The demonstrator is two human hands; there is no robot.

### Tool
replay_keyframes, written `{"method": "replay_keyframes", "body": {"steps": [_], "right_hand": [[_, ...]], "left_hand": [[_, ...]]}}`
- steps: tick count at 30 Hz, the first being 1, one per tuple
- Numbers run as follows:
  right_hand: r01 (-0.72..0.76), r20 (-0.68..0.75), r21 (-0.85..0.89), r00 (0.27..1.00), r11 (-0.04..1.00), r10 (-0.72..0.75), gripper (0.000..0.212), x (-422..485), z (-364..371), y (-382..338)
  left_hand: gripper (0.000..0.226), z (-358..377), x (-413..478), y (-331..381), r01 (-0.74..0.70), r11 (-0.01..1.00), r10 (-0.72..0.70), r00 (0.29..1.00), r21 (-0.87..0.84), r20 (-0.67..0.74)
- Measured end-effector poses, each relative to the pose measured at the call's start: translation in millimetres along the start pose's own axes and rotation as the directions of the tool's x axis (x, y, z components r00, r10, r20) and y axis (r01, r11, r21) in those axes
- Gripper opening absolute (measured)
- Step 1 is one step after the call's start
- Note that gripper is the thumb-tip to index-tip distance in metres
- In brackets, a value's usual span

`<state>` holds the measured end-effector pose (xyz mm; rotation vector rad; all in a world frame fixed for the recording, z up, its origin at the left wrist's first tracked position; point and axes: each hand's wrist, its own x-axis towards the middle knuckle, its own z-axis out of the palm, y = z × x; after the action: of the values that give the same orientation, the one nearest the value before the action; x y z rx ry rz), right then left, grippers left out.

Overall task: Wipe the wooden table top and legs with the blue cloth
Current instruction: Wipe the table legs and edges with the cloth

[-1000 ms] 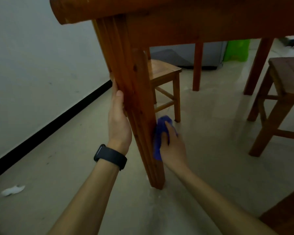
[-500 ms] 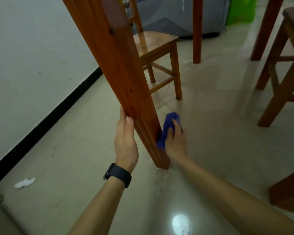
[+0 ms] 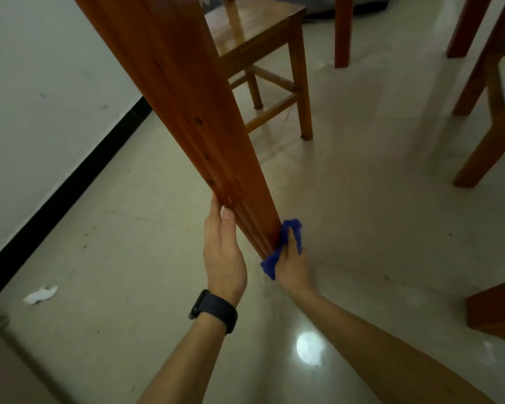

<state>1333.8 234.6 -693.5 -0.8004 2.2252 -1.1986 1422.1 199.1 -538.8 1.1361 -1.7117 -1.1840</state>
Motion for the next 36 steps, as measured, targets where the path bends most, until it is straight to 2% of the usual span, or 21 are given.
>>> {"method": "replay_keyframes", "body": {"steps": [1, 3, 4, 5, 7, 8, 10, 11, 13, 14, 15, 16, 18, 20, 22, 24, 28, 30, 32, 34, 36], "right_hand": [[0.058, 0.086, -0.092, 0.995, 0.994, -0.05, 0.011, 1.6, 8.5, 11.3], [0.066, 0.389, -0.33, 0.918, 0.942, 0.072, 0.015, -1.6, 7.1, 25.1], [-0.013, 0.407, -0.367, 0.897, 0.93, 0.174, 0.021, 4.1, 5.5, 33.1], [-0.06, 0.321, -0.34, 0.931, 0.939, 0.176, 0.023, 8.1, 2.2, 34.5], [-0.136, 0.075, -0.061, 0.987, 0.989, 0.141, 0.015, 11.6, -4.0, 23.5], [-0.139, 0.023, 0.036, 0.99, 0.99, 0.138, 0.013, 13.5, -4.2, 16.6], [-0.19, 0.125, 0.096, 0.976, 0.977, 0.177, 0.022, 15.6, 0.8, 12.3], [-0.233, 0.259, 0.024, 0.941, 0.972, 0.219, 0.029, 12.9, 1.8, 13.4], [-0.245, 0.634, -0.159, 0.717, 0.956, 0.289, 0.033, -4.2, -12.6, 12.9], [-0.202, 0.734, -0.18, 0.625, 0.963, 0.268, 0.03, -14.8, -22.2, 8.5], [-0.233, 0.754, -0.145, 0.604, 0.962, 0.26, 0.033, -21.6, -29.5, 4.0], [-0.28, 0.752, -0.086, 0.611, 0.956, 0.246, 0.032, -26.5, -33.1, 1.5], [-0.279, 0.711, 0.06, 0.686, 0.958, 0.156, 0.031, -33.0, -41.2, -10.0], [-0.306, 0.684, 0.145, 0.719, 0.941, 0.128, 0.039, -33.6, -45.1, -25.7], [-0.28, 0.656, 0.196, 0.75, 0.94, 0.087, 0.047, -31.9, -45.0, -39.3], [-0.256, 0.676, 0.224, 0.736, 0.94, 0.039, 0.058, -34.7, -41.6, -53.5], [-0.19, 0.714, 0.273, 0.697, 0.943, -0.066, 0.047, -47.2, -35.3, -94.8], [-0.061, 0.721, 0.244, 0.679, 0.968, -0.139, 0.056, -50.9, -42.6, -123.1], [0.169, 0.662, 0.16, 0.713, 0.973, -0.233, 0.06, -48.7, -58.0, -153.7], [0.329, 0.514, 0.059, 0.799, 0.942, -0.311, 0.043, -41.7, -80.8, -180.5], [0.381, 0.237, 0.013, 0.897, 0.924, -0.374, 0.016, -43.2, -105.3, -204.2]], "left_hand": [[0.061, -0.1, 1.1, -0.9, 0.01, 1.0, -0.01, 1.0, 0.0, -0.004], [0.064, -2.0, 3.1, -1.9, 0.022, 1.0, -0.022, 1.0, -0.011, -0.012], [0.067, -2.8, 4.0, -2.4, 0.022, 1.0, -0.023, 1.0, -0.015, -0.017], [0.069, -3.0, 5.1, -3.1, 0.025, 1.0, -0.025, 0.999, -0.018, -0.023], [0.069, -0.7, 5.3, -5.4, 0.028, 0.999, -0.03, 0.999, -0.044, -0.04], [0.069, 1.1, 4.4, -6.1, 0.033, 0.998, -0.036, 0.998, -0.06, -0.042], [0.067, 3.2, 2.8, -6.2, 0.035, 0.997, -0.038, 0.998, -0.074, -0.042], [0.066, 2.9, 2.4, -5.9, 0.028, 0.997, -0.031, 0.999, -0.073, -0.035], [0.065, -0.9, 2.0, -10.3, 0.029, 0.998, -0.029, 1.0, -0.049, -0.006], [0.065, -4.9, 0.6, -15.7, 0.053, 0.998, -0.053, 0.998, -0.02, 0.018], [0.064, -8.4, -1.8, -21.5, 0.097, 0.995, -0.098, 0.994, 0.011, 0.049], [0.06, -12.8, -4.1, -30.3, 0.156, 0.985, -0.161, 0.983, 0.068, 0.088], [0.051, -24.5, -11.9, -51.6, 0.256, 0.938, -0.299, 0.938, 0.233, 0.173], [0.05, -38.6, -23.7, -65.3, 0.284, 0.903, -0.376, 0.885, 0.321, 0.273], [0.045, -52.3, -30.4, -69.5, 0.344, 0.918, -0.394, 0.855, 0.199, 0.339], [0.038, -68.5, -32.8, -68.5, 0.44, 0.898, -0.417, 0.839, 0.014, 0.351], [0.039, -93.1, -20.5, -57.5, 0.569, 0.767, -0.425, 0.798, -0.298, 0.427], [0.039, -100.6, -3.5, -43.4, 0.512, 0.778, -0.379, 0.845, -0.365, 0.378], [0.04, -108.2, 18.7, -23.3, 0.406, 0.835, -0.306, 0.904, -0.371, 0.299], [0.04, -116.6, 41.2, 0.9, 0.249, 0.894, -0.179, 0.961, -0.372, 0.212], [0.04, -126.0, 59.7, 27.3, 0.097, 0.913, -0.061, 0.993, -0.395, 0.103]]}}
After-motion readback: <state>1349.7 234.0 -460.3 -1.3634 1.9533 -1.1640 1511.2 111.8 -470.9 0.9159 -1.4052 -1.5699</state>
